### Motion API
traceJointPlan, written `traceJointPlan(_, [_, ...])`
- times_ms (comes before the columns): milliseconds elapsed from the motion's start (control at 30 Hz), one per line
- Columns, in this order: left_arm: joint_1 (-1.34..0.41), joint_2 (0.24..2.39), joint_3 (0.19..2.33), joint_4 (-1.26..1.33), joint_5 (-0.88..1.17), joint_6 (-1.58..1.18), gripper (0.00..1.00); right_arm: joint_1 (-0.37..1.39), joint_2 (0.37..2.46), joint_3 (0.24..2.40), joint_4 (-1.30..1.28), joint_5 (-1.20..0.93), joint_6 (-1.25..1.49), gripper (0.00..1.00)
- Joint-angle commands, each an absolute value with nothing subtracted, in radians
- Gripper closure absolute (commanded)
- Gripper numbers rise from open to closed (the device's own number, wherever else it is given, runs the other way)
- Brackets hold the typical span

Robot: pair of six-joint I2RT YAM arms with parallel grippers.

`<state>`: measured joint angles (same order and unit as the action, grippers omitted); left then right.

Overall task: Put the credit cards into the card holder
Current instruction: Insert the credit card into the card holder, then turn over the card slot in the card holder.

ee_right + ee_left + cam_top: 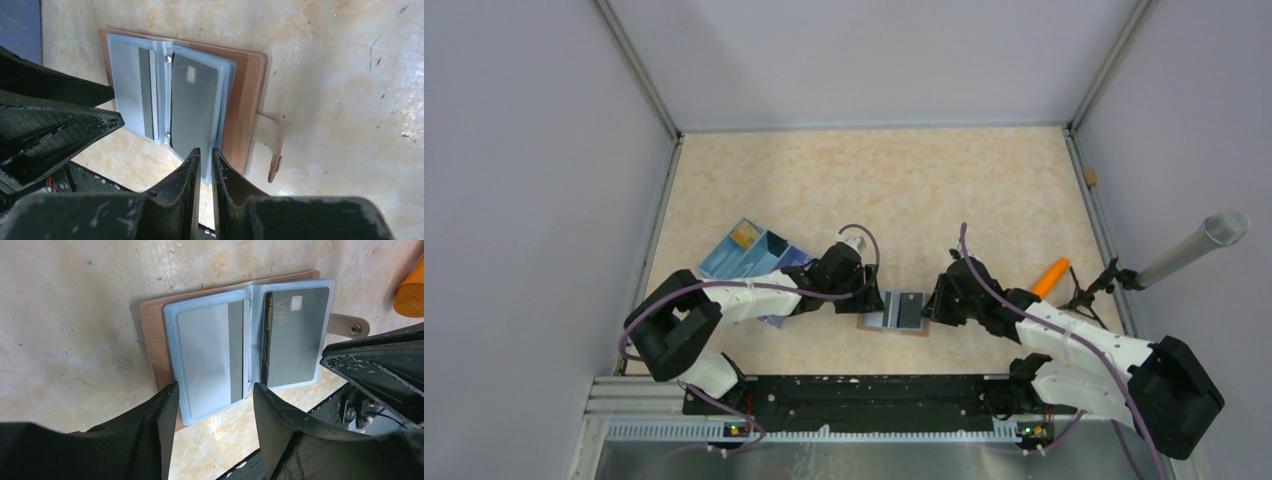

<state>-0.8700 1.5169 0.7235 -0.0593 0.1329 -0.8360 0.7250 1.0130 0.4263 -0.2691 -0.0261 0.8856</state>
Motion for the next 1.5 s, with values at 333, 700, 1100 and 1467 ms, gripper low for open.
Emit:
traceJointPlan(333, [-0.864,1.513,0.704,0.038,0.176,-0.85,0.41,0.775,1.059,0.545,-0.185,-0.067,0.828,0.88])
traceJointPlan(700, [-0.853,1.391,0.679,0.009,0.142,-0.824,0.38,0.807,1.182,0.595,-0.076,-0.084,0.819,0.88])
traceJointPlan(1100, [-0.827,1.354,0.664,-0.039,0.136,-0.807,0.36,0.831,1.215,0.66,-0.134,0.007,0.81,0.72])
traceJointPlan(1467, [-0.7,1.139,0.688,-0.257,0.112,-0.749,0.31,0.895,1.337,0.725,-0.049,-0.025,0.81,0.68])
